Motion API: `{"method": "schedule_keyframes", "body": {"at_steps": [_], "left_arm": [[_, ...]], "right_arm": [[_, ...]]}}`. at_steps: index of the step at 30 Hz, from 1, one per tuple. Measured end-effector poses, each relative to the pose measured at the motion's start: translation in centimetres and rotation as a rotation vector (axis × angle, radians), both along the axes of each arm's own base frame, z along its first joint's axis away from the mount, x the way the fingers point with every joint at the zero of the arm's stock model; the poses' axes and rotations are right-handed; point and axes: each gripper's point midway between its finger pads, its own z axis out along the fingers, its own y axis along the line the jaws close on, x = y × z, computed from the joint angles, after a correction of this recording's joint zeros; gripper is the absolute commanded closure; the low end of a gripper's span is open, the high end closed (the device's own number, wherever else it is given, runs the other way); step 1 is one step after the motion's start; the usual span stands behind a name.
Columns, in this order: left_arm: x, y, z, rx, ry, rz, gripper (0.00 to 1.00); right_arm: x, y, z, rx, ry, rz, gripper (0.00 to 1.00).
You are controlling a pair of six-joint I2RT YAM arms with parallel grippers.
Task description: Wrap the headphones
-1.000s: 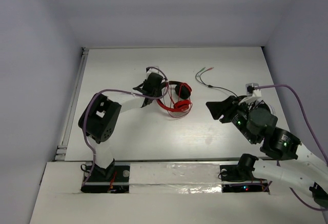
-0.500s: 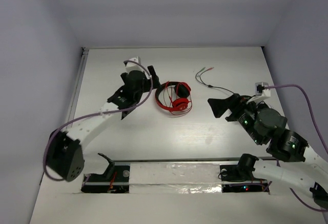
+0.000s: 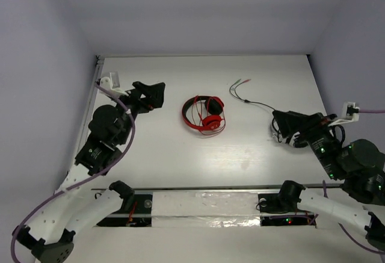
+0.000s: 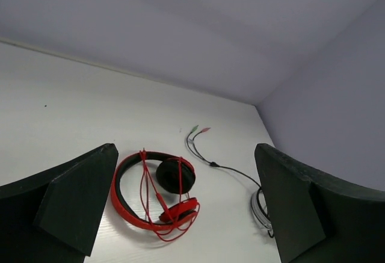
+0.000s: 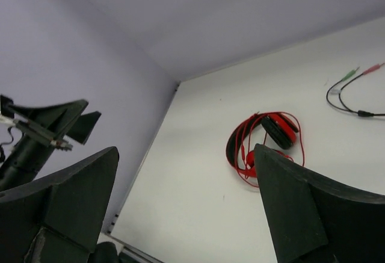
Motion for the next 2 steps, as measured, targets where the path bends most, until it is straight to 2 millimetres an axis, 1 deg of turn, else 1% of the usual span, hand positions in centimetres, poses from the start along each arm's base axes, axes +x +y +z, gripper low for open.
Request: {"method": "schedule_keyframes", "body": {"at_steps": [2], "left_arm": [[-0.80, 0.28, 0.64, -0.003, -0.021, -0.013, 0.01]], "right_arm": [[-0.25, -0.49, 0.83, 0.014, -0.017, -0.003, 0.00]]}}
